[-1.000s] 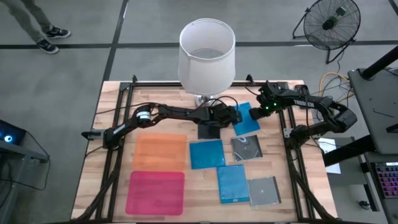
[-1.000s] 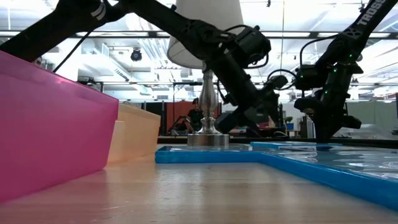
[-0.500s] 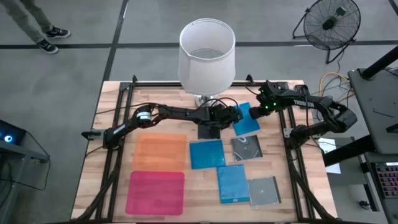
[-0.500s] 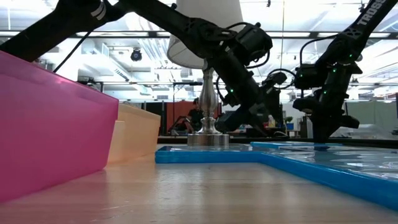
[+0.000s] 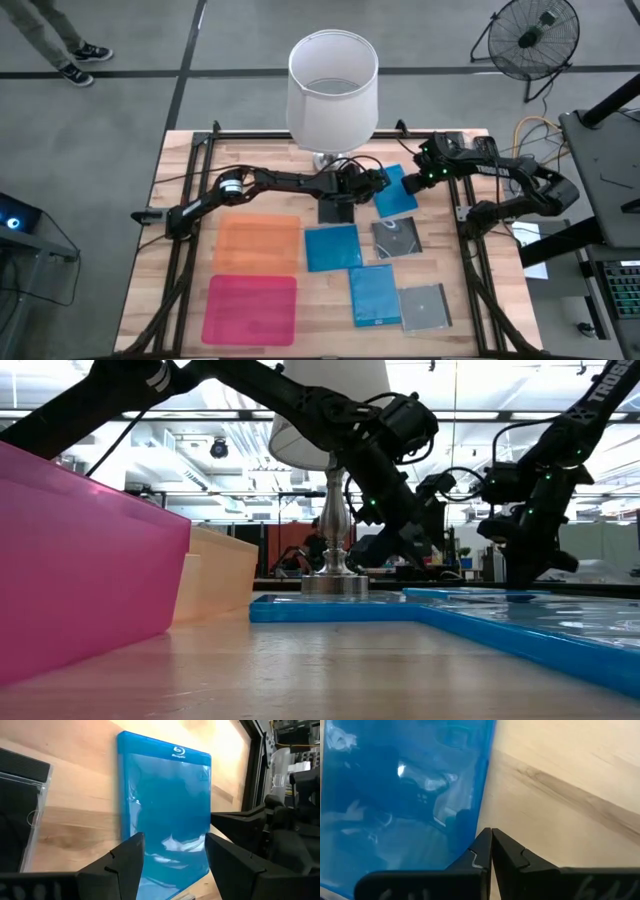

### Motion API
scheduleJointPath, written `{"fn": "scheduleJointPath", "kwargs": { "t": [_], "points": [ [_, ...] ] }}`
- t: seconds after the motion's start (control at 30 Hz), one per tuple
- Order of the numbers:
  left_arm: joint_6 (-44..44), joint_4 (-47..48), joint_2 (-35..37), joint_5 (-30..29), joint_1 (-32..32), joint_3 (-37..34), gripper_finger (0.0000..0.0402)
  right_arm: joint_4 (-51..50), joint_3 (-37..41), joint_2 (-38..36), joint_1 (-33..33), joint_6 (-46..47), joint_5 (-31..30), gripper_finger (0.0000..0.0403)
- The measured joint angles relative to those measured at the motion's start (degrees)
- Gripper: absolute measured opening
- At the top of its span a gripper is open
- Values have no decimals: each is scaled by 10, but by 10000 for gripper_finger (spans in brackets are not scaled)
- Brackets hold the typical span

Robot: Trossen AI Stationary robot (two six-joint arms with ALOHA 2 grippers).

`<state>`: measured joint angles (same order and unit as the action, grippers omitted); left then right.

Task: Pick & place jewel cases by type
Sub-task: Put the top blue CD case into the orange bin

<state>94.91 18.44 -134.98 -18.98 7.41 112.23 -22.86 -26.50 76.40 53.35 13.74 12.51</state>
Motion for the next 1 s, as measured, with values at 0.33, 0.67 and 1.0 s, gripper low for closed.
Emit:
{"fn": "scheduleJointPath", "kwargs": {
  "t": [0.33, 0.67, 1.0],
  "points": [
    [-1, 6, 0, 0, 1, 0, 192, -7, -12, 0, -2, 11, 2, 8],
    [7, 5, -15, 7, 2, 0, 192, -5, -12, 1, -2, 13, 9, 8],
    [15, -9, -26, 11, 3, 0, 192, -5, -12, 2, -2, 13, 11, 8]
  ]
}}
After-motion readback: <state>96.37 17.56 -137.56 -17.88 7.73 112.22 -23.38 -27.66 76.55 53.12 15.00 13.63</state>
